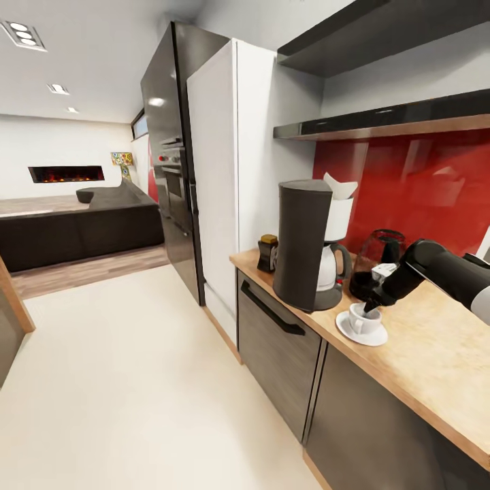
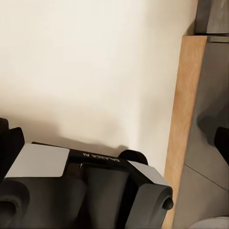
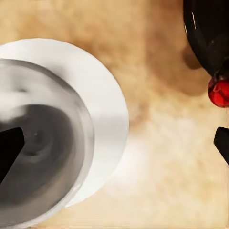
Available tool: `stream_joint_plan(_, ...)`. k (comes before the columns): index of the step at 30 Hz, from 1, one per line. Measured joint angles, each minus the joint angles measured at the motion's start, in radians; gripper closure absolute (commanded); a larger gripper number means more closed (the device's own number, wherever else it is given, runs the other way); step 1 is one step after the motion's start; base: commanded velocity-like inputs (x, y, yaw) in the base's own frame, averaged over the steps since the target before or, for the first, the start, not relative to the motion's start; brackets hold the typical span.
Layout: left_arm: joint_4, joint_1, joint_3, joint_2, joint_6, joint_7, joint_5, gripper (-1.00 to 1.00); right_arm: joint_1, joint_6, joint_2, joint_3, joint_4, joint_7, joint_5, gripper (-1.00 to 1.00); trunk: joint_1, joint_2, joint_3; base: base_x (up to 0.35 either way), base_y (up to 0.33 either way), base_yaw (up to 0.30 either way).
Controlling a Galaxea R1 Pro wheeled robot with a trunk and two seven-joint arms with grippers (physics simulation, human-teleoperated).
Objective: Set up a coffee station on the kitchen countertop: keep the coffee maker on the countertop, move the bottle of coffee from the kitchen shelf to the counter next to the coffee maker, place a paper coffee filter on top of the coffee maker, put the saucer next to the coffee maker with the coffee cup on the saucer, and place the electric kettle next to the coffee maker.
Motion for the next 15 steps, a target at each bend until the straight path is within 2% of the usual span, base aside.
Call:
stream_joint_plan(8, 0.000, 0.000, 0.001, 0.000, 0.000, 0.000, 0.000, -1.00, 0.000, 0.003, -0.004, -0.012, -0.003, 0.011, -0.002, -1.00, -0.031, 0.056, 0.025, 0.000, 0.000, 0.000)
stream_joint_plan(13, 0.000, 0.000, 0.001, 0.000, 0.000, 0.000, 0.000, -1.00, -0.001, 0.004, -0.010, -0.019, -0.031, 0.048, -0.006, -1.00, -0.050, 0.091, 0.041, 0.000, 0.000, 0.000)
stream_joint_plan(14, 0.000, 0.000, 0.001, 0.000, 0.000, 0.000, 0.000, -1.00, -0.001, 0.007, -0.014, -0.109, -0.082, 0.100, -0.011, -1.00, -0.054, 0.098, 0.044, 0.000, 0.000, 0.000)
stream_joint_plan(15, 0.000, 0.000, 0.001, 0.000, 0.000, 0.000, 0.000, -1.00, -0.002, 0.006, -0.015, -0.139, -0.095, 0.108, -0.008, -1.00, -0.058, 0.105, 0.047, 0.000, 0.000, 0.000)
